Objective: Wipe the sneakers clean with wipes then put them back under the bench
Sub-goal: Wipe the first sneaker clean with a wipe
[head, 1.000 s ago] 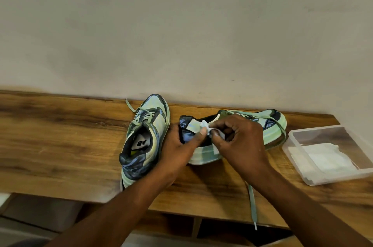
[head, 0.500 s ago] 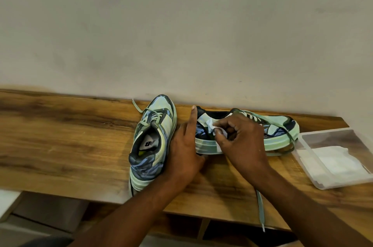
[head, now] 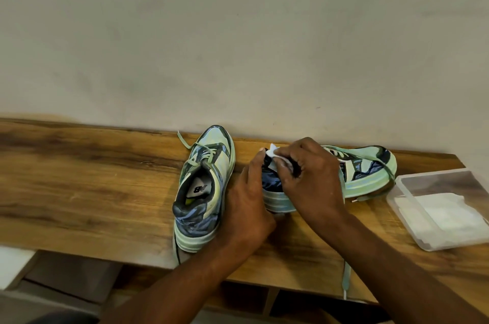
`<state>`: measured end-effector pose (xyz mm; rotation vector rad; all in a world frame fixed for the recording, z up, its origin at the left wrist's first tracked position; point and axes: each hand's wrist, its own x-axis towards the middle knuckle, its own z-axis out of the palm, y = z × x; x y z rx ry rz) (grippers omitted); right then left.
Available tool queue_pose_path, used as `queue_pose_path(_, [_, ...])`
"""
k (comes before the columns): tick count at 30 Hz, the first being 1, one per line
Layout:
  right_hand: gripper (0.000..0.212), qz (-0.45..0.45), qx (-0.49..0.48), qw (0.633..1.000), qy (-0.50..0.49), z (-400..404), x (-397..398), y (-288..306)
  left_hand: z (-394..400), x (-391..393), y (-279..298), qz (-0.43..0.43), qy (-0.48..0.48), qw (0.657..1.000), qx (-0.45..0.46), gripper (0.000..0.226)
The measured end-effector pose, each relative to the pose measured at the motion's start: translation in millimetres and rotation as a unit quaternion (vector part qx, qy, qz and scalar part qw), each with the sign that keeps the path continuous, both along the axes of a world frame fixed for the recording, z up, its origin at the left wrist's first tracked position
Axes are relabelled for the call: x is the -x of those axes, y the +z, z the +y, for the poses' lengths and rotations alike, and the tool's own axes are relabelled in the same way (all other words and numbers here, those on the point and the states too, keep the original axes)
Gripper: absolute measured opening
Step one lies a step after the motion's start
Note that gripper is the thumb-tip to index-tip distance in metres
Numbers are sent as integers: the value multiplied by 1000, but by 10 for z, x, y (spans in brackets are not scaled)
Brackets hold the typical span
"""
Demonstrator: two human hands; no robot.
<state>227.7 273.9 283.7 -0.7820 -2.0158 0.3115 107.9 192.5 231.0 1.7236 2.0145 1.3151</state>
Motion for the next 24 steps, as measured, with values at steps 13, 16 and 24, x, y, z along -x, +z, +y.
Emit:
queue_pose_path(13, [22,-5,26,998,-59,11,-30,65,-36,51,20,17,-4,1000,7,124])
queue_pose_path(16, [28,-13,14,1000,-3,-153,64,11,-49,53,42,13,-19,1000,-11,112])
queue_pose_path(24, [26,-38,11,999,-12,-94,-2,86,-75,-4,124,-12,-15,1000,-13,107])
